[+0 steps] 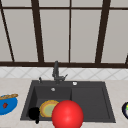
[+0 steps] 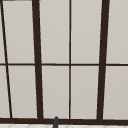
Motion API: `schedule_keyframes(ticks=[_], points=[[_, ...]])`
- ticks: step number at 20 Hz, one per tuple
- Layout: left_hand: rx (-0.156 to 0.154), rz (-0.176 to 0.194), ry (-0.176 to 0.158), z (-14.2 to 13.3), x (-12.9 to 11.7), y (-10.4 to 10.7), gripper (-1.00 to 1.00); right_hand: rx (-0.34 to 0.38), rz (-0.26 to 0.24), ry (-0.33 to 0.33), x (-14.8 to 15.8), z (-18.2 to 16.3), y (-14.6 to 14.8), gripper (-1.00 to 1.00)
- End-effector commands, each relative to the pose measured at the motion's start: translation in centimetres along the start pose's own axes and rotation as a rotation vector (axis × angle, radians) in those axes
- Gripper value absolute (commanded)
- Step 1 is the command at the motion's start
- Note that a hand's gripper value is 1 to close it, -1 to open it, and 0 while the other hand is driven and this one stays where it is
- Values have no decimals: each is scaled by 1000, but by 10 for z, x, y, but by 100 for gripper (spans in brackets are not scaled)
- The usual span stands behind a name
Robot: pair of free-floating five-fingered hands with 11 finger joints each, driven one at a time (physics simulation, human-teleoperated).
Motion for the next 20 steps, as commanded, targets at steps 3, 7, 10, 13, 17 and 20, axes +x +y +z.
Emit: schedule_keyframes(ticks=[3,7,10,13,17,20], points=[[0,0,0,0,0,0,0,-27,3,42,2,-16,-1,-100],[0,0,0,0,0,0,0,-60,7,89,4,-33,3,-100],[0,0,0,0,0,0,0,-58,8,126,7,-45,7,-100],[0,0,0,0,0,0,0,-70,-2,153,8,-50,12,-100],[0,0,0,0,0,0,0,-204,38,162,12,-48,14,100],[0,0,0,0,0,0,0,-283,44,173,13,-50,12,100]])
